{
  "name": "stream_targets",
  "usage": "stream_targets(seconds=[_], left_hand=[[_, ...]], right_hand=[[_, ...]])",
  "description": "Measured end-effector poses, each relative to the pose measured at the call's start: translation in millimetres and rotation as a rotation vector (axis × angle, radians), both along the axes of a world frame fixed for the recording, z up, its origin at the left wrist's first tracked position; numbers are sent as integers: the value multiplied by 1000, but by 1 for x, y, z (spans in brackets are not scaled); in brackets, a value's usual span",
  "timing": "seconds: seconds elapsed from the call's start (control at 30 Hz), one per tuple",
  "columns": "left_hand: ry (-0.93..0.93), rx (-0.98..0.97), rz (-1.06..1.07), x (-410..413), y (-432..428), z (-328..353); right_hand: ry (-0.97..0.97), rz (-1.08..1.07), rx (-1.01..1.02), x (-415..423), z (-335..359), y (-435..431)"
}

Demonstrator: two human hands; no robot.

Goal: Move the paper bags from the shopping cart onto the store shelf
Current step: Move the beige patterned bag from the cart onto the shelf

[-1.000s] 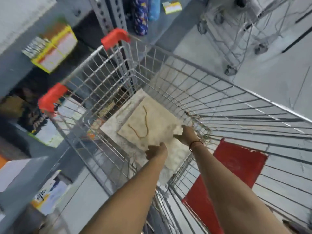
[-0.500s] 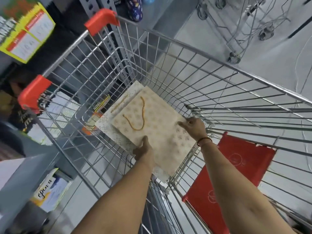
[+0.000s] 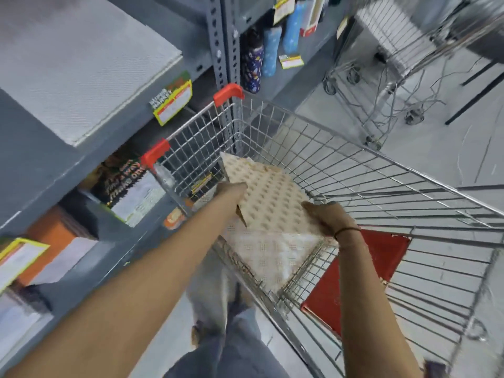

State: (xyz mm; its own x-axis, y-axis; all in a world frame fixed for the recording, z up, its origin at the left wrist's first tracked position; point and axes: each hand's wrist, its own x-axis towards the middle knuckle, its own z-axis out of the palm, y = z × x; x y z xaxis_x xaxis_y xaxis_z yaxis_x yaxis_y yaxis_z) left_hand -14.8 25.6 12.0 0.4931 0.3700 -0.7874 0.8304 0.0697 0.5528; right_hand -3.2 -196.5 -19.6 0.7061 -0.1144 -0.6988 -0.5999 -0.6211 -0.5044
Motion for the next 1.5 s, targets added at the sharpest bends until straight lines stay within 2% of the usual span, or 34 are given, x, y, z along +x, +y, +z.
stream_targets(seconds=[0.17, 0.3, 0.37, 0.47, 0.67, 0.9, 1.03, 1.17, 1.27, 1.43, 1.5], left_hand=[[-143, -92, -47, -32, 39, 64], [-378, -111, -28, -81, 73, 99], [-543, -73, 6, -111, 95, 120], [-659, 8, 31, -136, 120, 144], [-814, 198, 225, -177, 192, 181], [-946, 226, 478, -212, 241, 203], [-932, 380, 458, -230, 253, 208], [-933, 420, 511, -241, 267, 212], [-953, 382, 547, -248, 277, 210], [-758, 356, 596, -251, 289, 188], [-766, 335, 654, -256, 301, 185]], right_hand=[[-138, -11, 98, -31, 75, 25], [-393, -10, 89, -69, 110, 63], [-547, -1, 125, -89, 123, 93], [-697, -24, 211, -102, 138, 128], [-864, 65, 466, -110, 172, 213], [-1012, 204, 579, -112, 206, 295], [-973, 261, 628, -112, 207, 325], [-987, 312, 645, -116, 211, 341], [-971, 329, 662, -115, 212, 352], [-916, 339, 627, -109, 211, 372], [-884, 391, 593, -107, 215, 392]])
